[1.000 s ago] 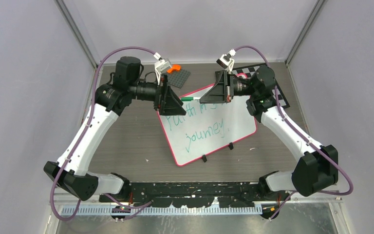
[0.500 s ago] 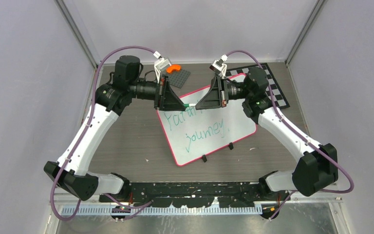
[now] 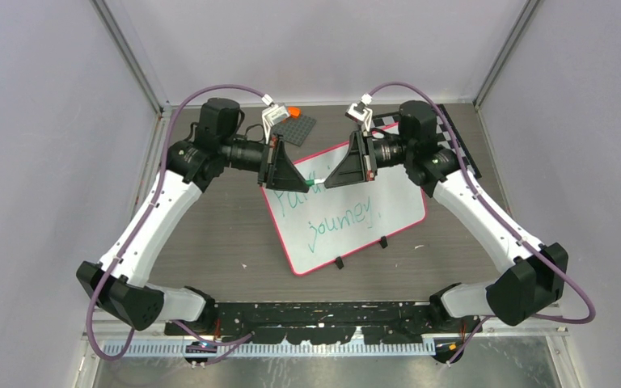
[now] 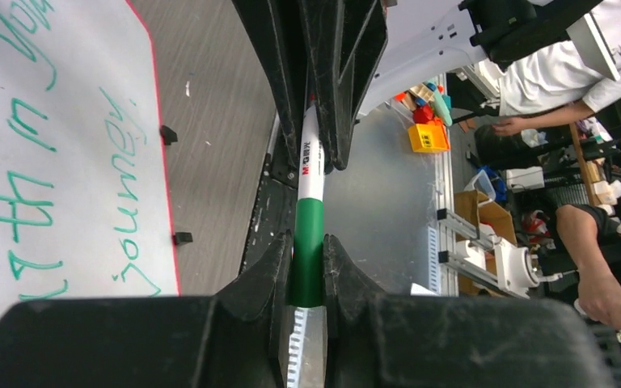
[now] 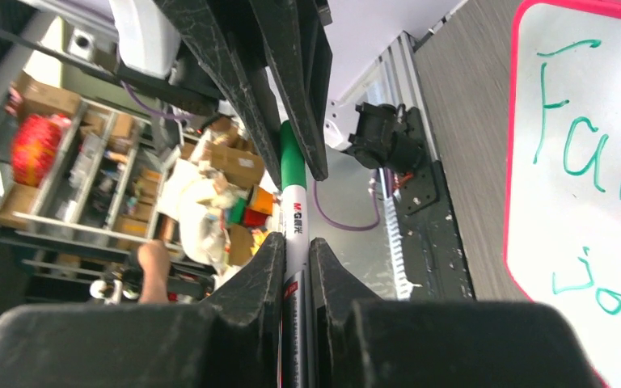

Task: Write a sentence on the whiteboard
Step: Close the whiteboard marker at the center of the board.

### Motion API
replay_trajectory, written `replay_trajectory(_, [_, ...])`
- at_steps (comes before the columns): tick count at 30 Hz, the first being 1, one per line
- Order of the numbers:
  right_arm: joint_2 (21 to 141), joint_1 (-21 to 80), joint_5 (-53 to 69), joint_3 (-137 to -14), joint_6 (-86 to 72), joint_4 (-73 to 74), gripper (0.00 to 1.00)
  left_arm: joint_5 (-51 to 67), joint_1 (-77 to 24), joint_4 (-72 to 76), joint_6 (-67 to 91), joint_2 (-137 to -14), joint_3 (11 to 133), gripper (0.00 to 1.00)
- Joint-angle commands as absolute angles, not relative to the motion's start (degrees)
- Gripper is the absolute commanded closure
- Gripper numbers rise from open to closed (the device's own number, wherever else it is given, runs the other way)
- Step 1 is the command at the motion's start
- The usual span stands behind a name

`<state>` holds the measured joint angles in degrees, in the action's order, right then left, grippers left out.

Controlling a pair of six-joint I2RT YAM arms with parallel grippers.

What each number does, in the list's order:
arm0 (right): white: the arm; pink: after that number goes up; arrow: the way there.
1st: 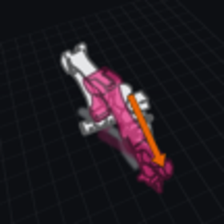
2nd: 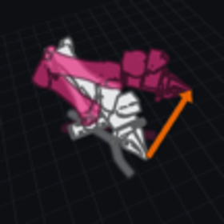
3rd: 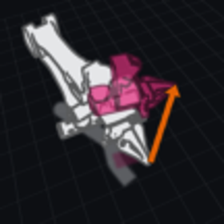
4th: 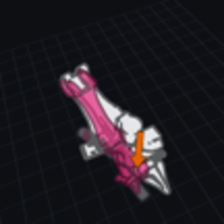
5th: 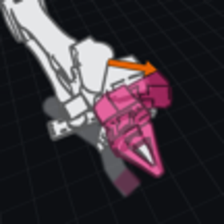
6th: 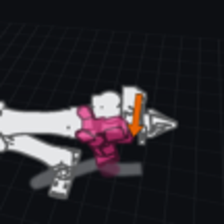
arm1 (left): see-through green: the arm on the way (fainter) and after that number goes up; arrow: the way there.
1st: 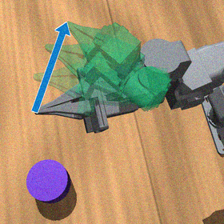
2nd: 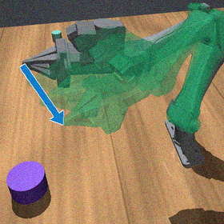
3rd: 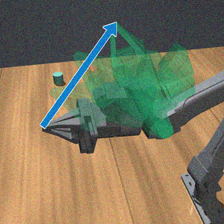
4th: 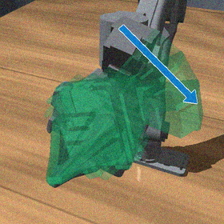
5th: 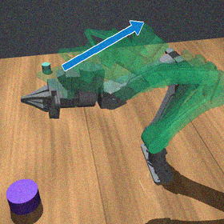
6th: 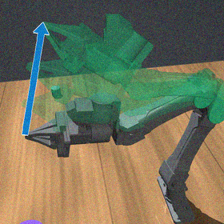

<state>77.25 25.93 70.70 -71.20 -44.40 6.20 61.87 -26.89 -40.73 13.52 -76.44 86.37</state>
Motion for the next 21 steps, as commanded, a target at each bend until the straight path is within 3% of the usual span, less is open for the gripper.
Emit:
replay_trajectory(1, [77.1,31.4,67.0,-76.4,-29.3,23.1,1.00,63.6,-29.7,-31.7,17.1,-77.8,86.1,1.00])
replay_trajectory(13, [77.9,32.8,67.9,-77.0,-29.9,21.5,1.00,65.9,-29.6,-26.9,20.2,-77.8,84.7,0.99])
replay_trajectory(15, [77.4,31.1,67.2,-76.7,-29.6,22.0,1.00,62.3,-28.1,-35.1,13.6,-77.5,87.7,0.87])
replay_trajectory(18, [76.6,28.4,66.6,-75.4,-29.9,22.0,1.00,52.2,-26.8,-50.4,-0.5,-77.7,95.4,0.56])
replay_trajectory(21, [76.1,27.7,65.9,-73.5,-29.5,22.0,1.00,42.5,-26.9,-62.0,-12.6,-78.6,102.2,0.48])
